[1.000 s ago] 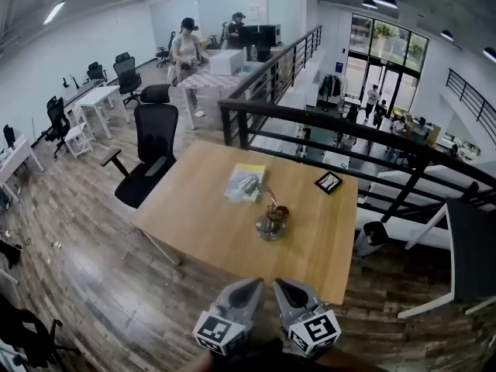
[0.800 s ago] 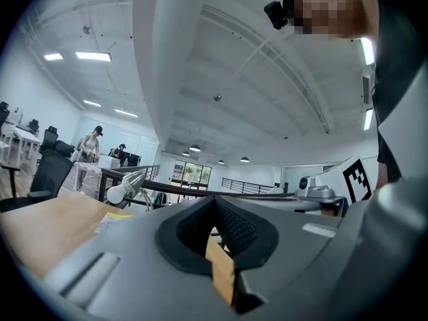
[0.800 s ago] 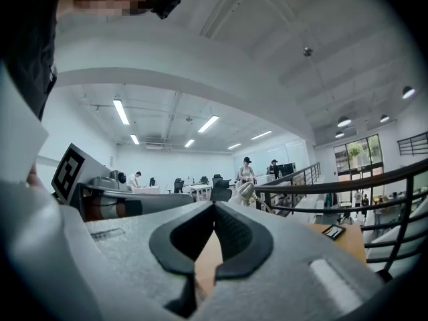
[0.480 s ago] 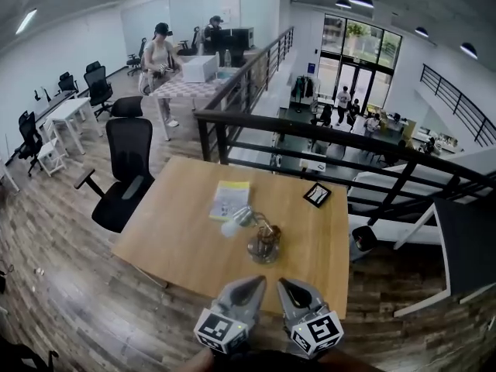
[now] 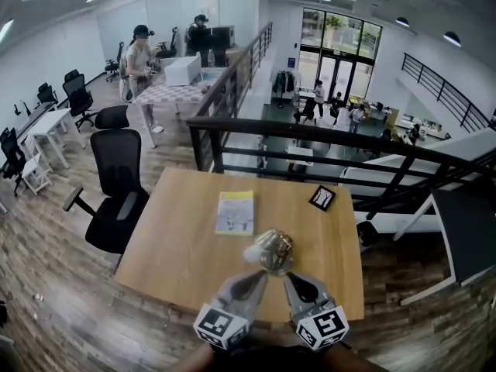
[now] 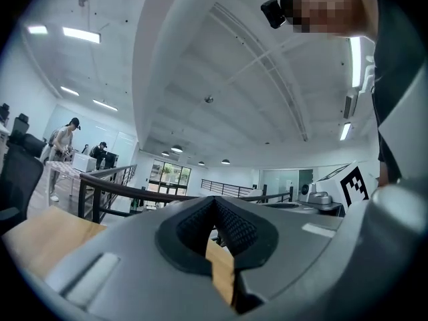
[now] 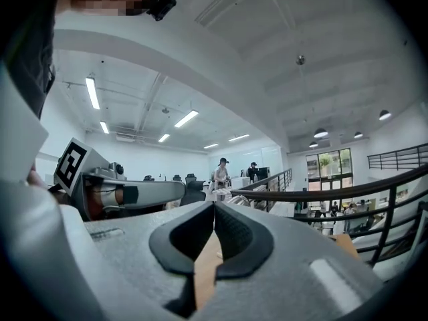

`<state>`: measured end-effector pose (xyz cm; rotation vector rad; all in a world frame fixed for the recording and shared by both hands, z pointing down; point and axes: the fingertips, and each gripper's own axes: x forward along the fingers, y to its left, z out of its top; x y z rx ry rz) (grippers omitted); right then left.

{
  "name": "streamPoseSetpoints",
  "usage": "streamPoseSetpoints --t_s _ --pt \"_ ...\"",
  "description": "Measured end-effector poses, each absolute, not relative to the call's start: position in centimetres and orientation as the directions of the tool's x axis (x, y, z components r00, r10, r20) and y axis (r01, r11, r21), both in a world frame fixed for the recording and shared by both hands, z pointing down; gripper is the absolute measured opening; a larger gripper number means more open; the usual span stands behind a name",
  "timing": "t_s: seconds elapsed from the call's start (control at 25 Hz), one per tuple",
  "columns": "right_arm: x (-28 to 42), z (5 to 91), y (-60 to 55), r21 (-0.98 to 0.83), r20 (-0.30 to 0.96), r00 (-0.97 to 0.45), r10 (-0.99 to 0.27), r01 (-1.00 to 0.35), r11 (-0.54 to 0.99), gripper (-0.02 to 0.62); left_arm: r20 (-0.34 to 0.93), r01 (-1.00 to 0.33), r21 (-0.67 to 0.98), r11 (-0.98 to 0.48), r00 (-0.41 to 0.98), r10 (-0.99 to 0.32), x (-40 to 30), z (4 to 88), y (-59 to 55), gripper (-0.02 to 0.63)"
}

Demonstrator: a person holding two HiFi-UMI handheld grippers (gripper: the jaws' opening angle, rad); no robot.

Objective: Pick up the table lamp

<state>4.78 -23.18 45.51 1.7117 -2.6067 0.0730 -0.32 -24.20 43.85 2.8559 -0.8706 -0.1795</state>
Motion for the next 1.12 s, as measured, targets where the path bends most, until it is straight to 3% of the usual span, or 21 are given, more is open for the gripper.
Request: streamPoseSetpoints --t_s 0.64,1.12 --pt "8.0 50.6 -29.1 -0.014 0.146 -0.302 -0.942 -0.953 0.303 0.105 -0.031 -0.569 0.208 -0.796 0.809 -0.586 -3.5 45.6 -29.7 0.002" --pt "9.5 53.4 -33.8 0.035 0.22 -0.389 -0.895 -0.913 0.405 0.141 0.004 -0.678 0.21 -0.705 0.721 -0.693 -3.6 46.0 -34.9 0.002"
